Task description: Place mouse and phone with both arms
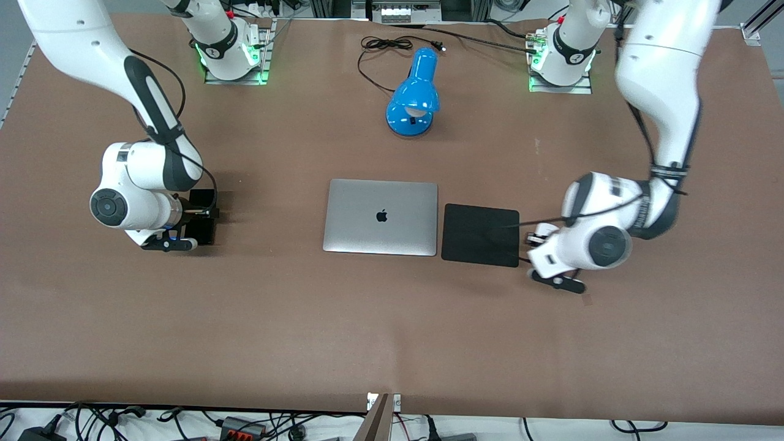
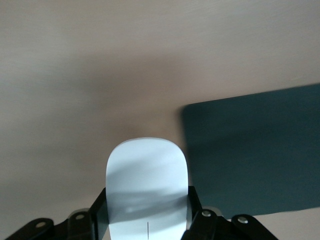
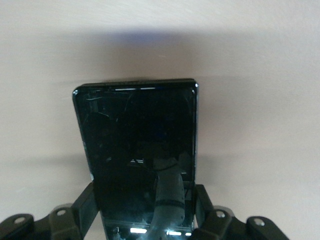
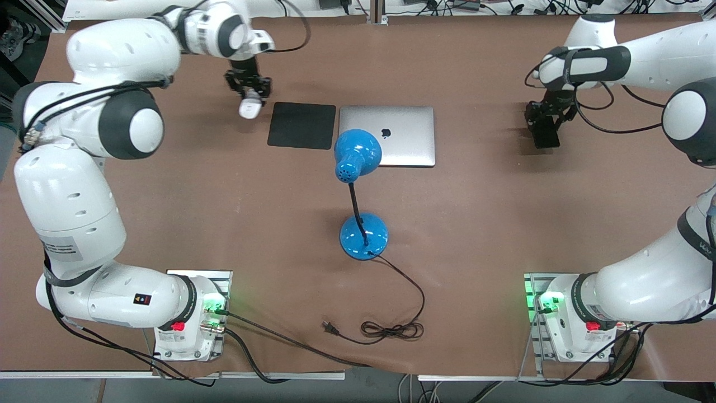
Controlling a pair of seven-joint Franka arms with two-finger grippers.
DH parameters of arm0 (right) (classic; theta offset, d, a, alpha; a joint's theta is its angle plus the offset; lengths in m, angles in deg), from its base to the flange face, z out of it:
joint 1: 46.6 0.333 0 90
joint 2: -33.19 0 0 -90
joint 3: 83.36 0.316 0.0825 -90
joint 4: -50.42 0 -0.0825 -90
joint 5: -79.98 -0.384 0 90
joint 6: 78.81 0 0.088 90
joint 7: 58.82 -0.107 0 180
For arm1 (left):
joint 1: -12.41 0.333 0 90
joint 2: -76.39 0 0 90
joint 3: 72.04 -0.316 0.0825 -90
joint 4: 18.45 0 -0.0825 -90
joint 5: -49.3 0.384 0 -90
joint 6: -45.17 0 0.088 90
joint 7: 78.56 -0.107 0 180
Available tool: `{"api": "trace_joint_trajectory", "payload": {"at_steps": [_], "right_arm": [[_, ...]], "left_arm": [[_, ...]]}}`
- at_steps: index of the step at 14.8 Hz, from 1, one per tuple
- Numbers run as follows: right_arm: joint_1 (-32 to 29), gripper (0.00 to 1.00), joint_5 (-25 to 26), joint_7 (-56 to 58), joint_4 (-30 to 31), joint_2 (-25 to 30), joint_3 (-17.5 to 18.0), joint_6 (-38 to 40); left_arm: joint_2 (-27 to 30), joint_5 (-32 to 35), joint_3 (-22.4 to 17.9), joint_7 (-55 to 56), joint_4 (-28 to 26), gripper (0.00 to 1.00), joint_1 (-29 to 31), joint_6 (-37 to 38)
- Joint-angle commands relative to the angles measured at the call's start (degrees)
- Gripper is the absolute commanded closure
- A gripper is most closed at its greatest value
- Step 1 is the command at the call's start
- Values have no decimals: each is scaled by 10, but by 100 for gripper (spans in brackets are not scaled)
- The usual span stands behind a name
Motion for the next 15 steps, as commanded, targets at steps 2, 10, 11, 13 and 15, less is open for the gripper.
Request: {"api": "trace_joint_trajectory", "payload": {"at_steps": [2, 10, 11, 13, 15], "right_arm": [[63, 64, -1, -87, -7, 43, 4, 48], [224, 64, -46, -313, -6, 8, 8, -9], [231, 64, -48, -331, -6, 1, 8, -20], [232, 64, -50, -357, -6, -15, 8, -38], [232, 64, -84, -363, -6, -26, 8, -54]], "left_arm": [[-27, -10, -3, 139, 35, 50, -55, 9], [-57, -80, -3, 135, 41, 50, -68, -39], [-61, -80, -3, 133, 41, 50, -72, -39], [-64, -79, -3, 133, 41, 50, -83, -40], [-66, -78, -3, 133, 39, 48, -85, -40]]}}
